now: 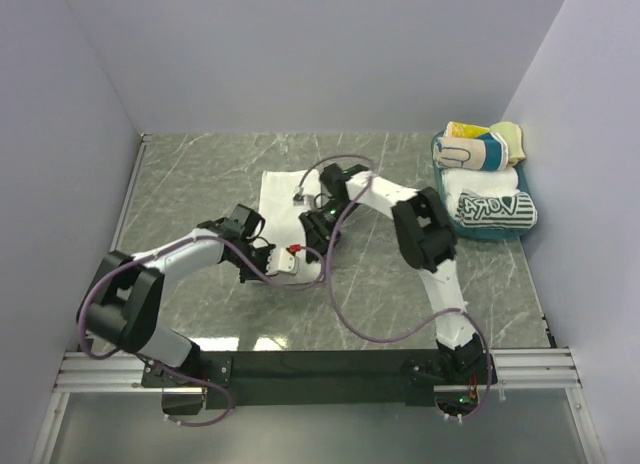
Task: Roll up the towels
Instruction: Roll the towel
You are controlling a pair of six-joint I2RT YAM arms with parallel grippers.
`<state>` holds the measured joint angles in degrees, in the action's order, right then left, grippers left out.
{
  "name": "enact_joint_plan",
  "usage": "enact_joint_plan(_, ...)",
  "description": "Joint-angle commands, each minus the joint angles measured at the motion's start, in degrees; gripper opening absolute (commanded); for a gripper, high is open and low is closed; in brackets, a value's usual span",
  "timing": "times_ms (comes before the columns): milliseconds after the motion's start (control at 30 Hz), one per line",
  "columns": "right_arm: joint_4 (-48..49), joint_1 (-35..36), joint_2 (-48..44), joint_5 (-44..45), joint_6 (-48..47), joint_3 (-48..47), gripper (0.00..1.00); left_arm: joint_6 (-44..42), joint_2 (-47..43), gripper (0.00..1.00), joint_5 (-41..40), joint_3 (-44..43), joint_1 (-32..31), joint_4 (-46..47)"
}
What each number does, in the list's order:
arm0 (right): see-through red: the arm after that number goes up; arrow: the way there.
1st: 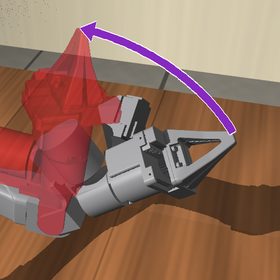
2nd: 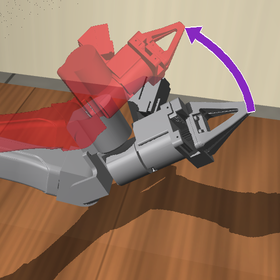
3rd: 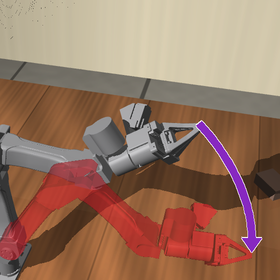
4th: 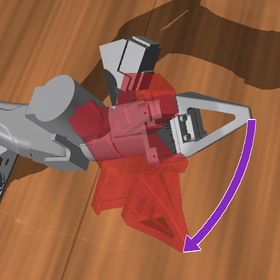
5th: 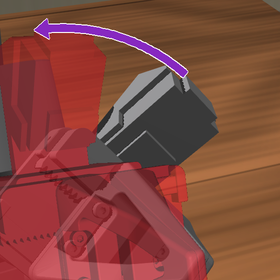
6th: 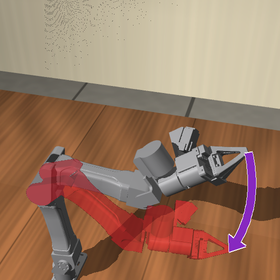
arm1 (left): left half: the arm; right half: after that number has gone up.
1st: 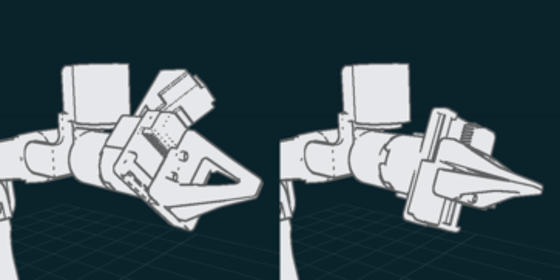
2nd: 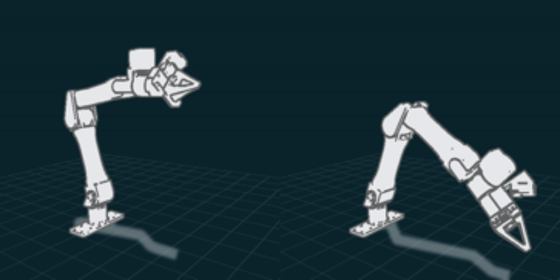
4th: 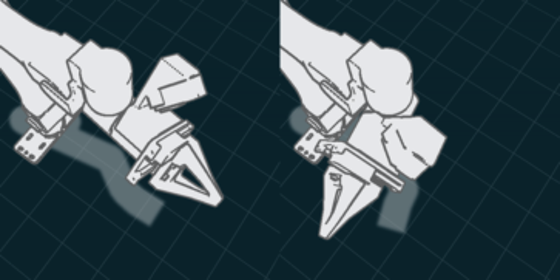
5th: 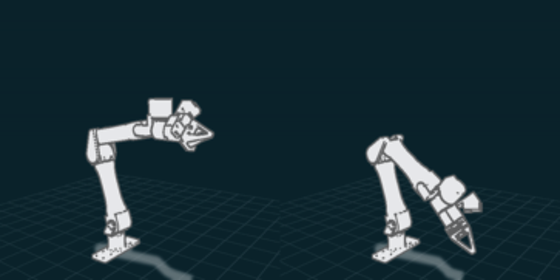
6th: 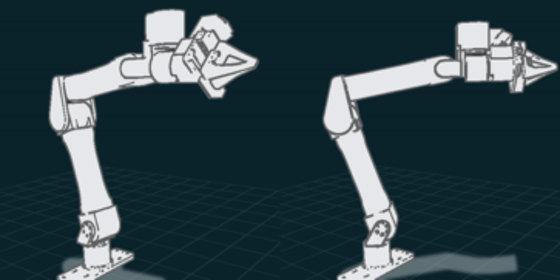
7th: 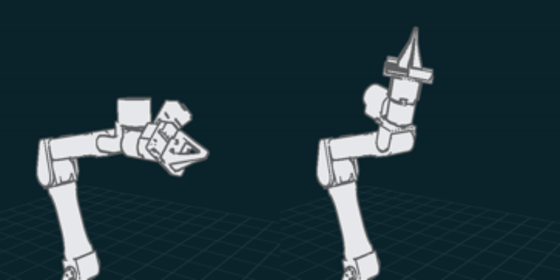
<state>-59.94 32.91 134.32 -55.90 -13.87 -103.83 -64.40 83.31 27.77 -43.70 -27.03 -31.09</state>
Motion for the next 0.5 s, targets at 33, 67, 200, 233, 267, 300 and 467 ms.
enact_joint_plan(33, 13.3, -5.1, -16.4, 13.2, 0.3, 11.3, 0.55, 4.0, 9.8, 0.01, 3.5, -5.2, 2.1, -15.4)
enact_joint_plan(67, 17.8, -5.6, -19.2, 14.6, 0.9, 14.2, 0.55, 4.5, 11.3, 0.01, 3.9, -6.6, 2.5, -17.8)
enact_joint_plan(200, 26.0, -7.8, -34.6, 20.2, 0.0, 29.4, 0.55, 7.5, 21.0, 0.01, 4.8, -15.2, 4.8, -22.8)
enact_joint_plan(233, 27.1, -8.4, -37.1, 20.7, -1.1, 31.7, 0.55, 7.9, 22.7, 0.01, 5.2, -16.7, 5.1, -23.8)
enact_joint_plan(267, 29.2, -8.4, -39.6, 21.6, -1.9, 33.9, 0.55, 8.5, 25.9, 0.01, 5.3, -20.0, 5.9, -25.7)
enact_joint_plan(300, 30.1, -8.4, -44.5, 22.4, -2.6, 37.7, 0.54, 9.6, 27.5, 0.01, 5.5, -21.5, 6.4, -26.4)
enact_joint_plan(467, 29.0, -7.6, -53.9, 23.3, -7.0, 42.7, 0.42, 9.9, 37.7, 0.01, 6.7, -32.4, 8.3, -32.6)
